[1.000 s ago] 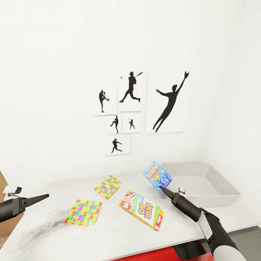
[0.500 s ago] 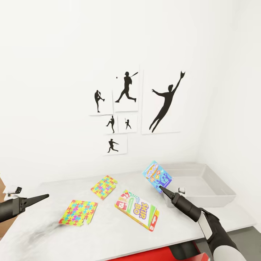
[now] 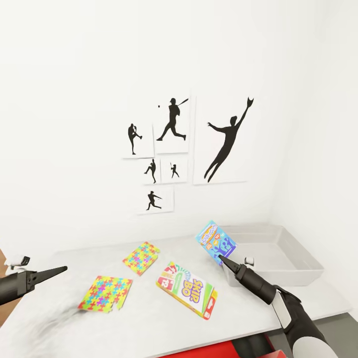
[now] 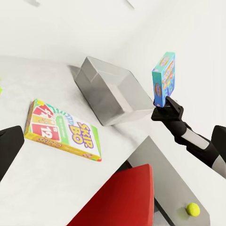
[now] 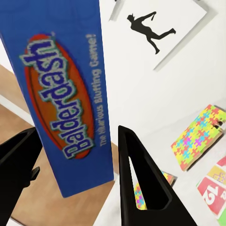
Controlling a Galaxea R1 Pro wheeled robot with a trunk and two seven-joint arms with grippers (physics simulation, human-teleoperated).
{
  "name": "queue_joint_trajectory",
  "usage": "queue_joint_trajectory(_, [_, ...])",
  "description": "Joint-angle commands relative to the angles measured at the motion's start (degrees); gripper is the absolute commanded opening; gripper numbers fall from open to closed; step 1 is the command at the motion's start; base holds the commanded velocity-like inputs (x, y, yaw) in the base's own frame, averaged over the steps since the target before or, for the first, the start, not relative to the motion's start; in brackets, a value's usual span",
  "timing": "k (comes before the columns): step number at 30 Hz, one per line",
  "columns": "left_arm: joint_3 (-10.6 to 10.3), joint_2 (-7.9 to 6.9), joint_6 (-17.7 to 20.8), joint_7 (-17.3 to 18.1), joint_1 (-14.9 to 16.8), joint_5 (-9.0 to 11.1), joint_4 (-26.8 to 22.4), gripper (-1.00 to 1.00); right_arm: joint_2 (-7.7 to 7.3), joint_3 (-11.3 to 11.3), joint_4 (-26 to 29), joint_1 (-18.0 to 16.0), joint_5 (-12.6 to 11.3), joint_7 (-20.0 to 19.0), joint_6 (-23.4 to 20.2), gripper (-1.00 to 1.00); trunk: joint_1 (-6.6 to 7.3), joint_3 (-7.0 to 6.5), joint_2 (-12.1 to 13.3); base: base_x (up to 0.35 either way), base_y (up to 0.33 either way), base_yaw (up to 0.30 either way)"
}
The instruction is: Put all the toys in the child's room - the three board games (two on the bed and one on the table), the two jigsaw puzzles on the table, and the tennis ball on the table - inside the toy box on the table in the child's room.
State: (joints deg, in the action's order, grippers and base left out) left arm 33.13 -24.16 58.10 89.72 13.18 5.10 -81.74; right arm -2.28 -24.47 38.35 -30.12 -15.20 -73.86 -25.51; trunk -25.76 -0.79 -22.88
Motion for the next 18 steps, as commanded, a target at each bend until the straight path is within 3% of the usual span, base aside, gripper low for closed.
queue_joint_trajectory(1, [0.0, -0.01, 0.6, 0.3, 0.0, -0.1, 0.0, 1.0, 0.0, -0.1, 0.0, 0.0, -0.2, -0.1, -0.5, -1.0, -0.02, 0.02, 0.0, 0.004, -0.002, 0.0])
queue_joint_trajectory(18, [0.0, 0.0, 0.6, 0.3, 0.0, -0.1, 0.0, 1.0, 0.0, -0.1, 0.0, 0.0, -0.2, -0.3, -0.5, -1.0, -0.02, 0.02, 0.0, 0.016, 0.0, 0.0])
